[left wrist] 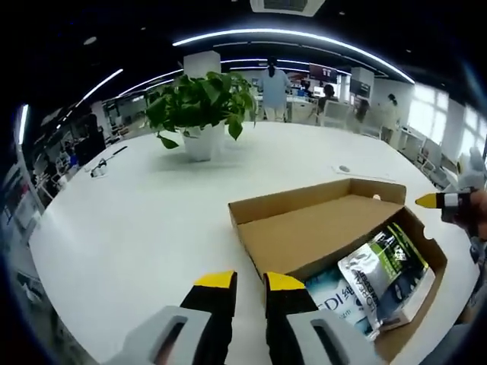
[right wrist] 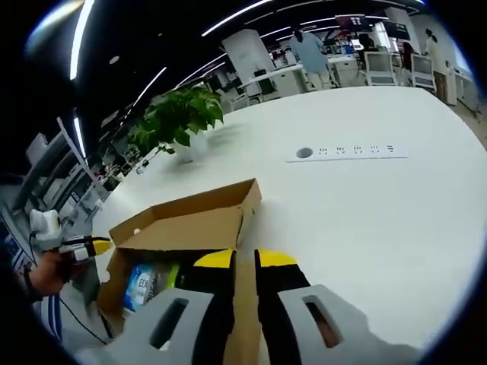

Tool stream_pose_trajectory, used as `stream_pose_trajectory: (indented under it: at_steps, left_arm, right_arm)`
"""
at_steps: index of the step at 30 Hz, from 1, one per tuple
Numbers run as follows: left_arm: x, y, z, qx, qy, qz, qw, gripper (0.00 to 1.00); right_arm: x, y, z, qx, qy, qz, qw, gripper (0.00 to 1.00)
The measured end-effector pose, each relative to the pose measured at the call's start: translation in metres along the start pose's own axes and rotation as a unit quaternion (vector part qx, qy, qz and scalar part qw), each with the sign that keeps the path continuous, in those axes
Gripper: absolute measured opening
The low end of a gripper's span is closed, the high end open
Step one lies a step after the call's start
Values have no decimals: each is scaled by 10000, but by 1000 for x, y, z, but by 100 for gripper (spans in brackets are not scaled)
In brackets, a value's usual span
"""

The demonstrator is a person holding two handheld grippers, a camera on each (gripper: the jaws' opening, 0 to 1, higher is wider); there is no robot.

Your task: Operate the shoe box by opening the lid, removing the specified soft item, and placing it in the target area until the item is outside and the box remains undamaged.

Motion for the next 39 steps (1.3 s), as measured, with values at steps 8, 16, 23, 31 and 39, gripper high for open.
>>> stream_pose_trajectory:
  at_steps: [8, 16, 23, 31, 39]
  left_arm:
    - [-27, -13, 34, -49, -456, 419, 9981, 13]
    - [-52, -30, 51, -143, -593, 516, 9968, 13]
    - [-60, -51, 59, -246, -693, 423, 9964, 13]
    - [-61, -67, 52, -443, -683, 385, 9959, 14]
    - [-50, -73, 41, -677, -606, 205, 9957, 15]
  right_arm:
    - [-27, -4, 26, 82, -129, 1, 9999, 10]
    - [-58, -7, 53, 222, -259, 15, 9994, 12]
    - [-72, -1, 74, 367, -409, 107, 9984, 14]
    - [-82, 3, 90, 409, -517, 71, 9978, 16]
    - [-87, 5, 87, 338, -521, -43, 9981, 17]
Point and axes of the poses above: the point that each gripper's makers call its tool centre point, and the gripper's own axes: z roughly backward along the fingers, y roughly to its left, x roughly out of its top, the point moved 8 cm from there along z, roughly backward along the fingers, and after that the axes turned 14 degrees about y, right-handed, at the moved point
